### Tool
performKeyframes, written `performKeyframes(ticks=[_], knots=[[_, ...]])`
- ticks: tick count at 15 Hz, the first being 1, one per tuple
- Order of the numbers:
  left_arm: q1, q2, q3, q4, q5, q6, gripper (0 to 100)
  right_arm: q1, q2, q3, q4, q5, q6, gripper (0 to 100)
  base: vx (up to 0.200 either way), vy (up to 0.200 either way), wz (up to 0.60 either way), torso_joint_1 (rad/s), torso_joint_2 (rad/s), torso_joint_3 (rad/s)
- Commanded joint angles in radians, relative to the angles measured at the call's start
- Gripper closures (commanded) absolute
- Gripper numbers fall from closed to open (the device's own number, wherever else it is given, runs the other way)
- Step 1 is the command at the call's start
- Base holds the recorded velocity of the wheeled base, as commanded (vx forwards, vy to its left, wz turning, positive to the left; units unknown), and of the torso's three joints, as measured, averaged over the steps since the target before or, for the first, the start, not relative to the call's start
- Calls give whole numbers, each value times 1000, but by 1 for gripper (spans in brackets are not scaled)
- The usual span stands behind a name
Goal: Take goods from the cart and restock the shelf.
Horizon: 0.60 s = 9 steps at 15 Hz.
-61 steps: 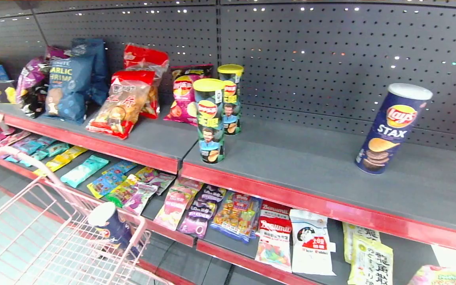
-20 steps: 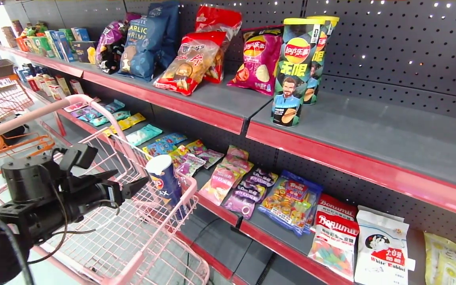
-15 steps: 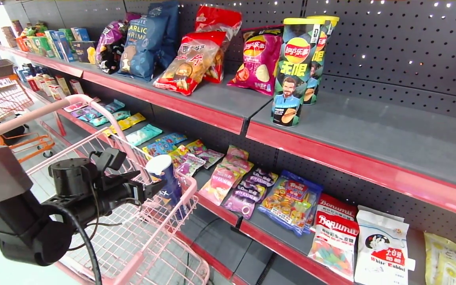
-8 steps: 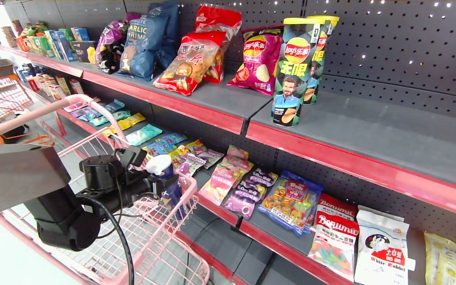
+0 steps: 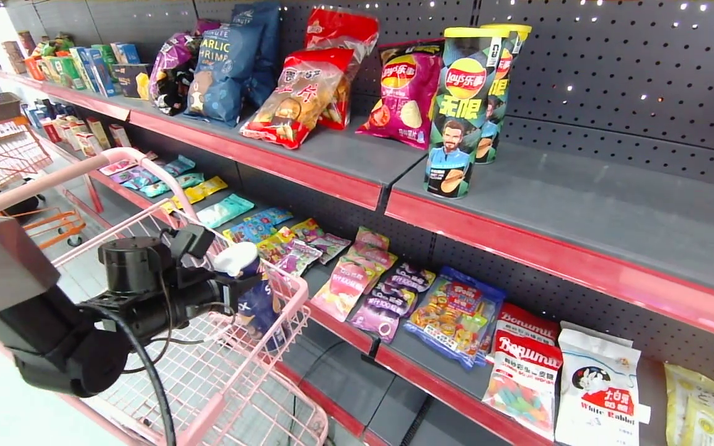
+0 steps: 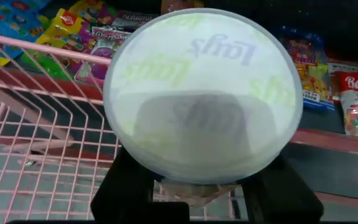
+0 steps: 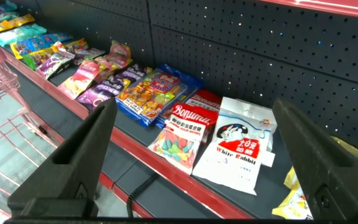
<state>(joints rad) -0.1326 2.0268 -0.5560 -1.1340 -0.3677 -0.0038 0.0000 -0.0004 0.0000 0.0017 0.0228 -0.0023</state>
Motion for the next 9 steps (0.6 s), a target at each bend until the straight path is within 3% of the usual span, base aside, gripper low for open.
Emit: performKeyframes(ticks=[1, 4, 6, 8, 9], knots=[[33, -402, 8, 281, -2, -56, 100, 0, 0, 0, 0, 0, -1, 0, 0, 0, 0, 0, 0, 0], [22, -869, -27, 764, -7, -61, 100, 0, 0, 0, 0, 0, -1, 0, 0, 0, 0, 0, 0, 0], [18, -1114, -24, 996, 0, -51, 100, 0, 0, 0, 0, 0, -1, 0, 0, 0, 0, 0, 0, 0], [24, -1221, -19, 1048, 10, -31, 100, 0, 0, 0, 0, 0, -1, 0, 0, 0, 0, 0, 0, 0], [39, -1287, -21, 1063, 50, -27, 100, 0, 0, 0, 0, -1, -1, 0, 0, 0, 600, -2, 2, 7]])
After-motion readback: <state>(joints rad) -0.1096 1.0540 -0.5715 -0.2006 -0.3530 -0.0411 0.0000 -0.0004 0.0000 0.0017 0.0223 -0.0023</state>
